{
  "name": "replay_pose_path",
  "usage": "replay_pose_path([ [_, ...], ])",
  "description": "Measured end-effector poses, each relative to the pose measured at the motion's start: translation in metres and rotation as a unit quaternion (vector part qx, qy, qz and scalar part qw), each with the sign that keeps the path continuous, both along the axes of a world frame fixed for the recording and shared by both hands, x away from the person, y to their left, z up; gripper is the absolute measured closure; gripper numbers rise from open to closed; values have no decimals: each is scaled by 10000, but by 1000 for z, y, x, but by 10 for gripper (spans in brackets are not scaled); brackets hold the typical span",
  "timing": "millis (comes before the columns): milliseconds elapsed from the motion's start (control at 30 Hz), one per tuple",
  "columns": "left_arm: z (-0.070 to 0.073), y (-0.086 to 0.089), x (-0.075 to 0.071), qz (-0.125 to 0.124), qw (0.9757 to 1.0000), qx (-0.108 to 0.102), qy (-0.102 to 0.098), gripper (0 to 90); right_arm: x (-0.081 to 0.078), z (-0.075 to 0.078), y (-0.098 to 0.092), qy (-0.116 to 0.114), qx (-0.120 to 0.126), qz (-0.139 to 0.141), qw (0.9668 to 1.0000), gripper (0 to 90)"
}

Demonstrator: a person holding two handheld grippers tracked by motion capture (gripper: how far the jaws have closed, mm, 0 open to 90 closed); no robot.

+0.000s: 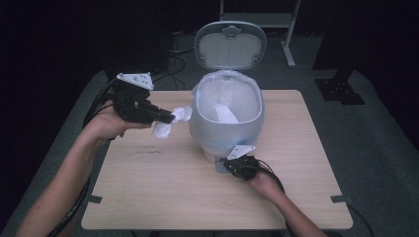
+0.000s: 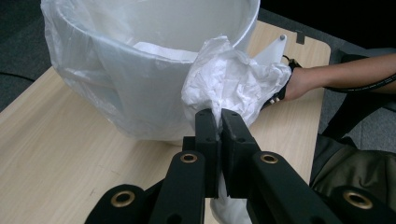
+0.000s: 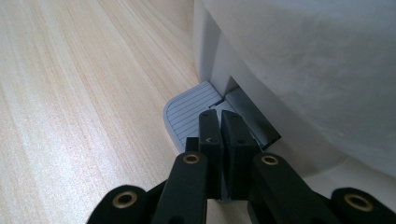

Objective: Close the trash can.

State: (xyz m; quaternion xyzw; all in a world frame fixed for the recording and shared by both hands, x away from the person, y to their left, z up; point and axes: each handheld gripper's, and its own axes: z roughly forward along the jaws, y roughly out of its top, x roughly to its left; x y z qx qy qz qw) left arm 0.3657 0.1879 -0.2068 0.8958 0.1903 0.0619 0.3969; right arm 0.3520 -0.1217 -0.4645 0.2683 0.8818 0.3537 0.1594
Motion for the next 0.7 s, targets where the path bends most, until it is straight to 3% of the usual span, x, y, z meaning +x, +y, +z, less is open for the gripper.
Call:
replay_pose_path([
  [700,17,-18,9,-73,9999,71,-33,867,0,0,-1,-21,-4,22,10000,867],
])
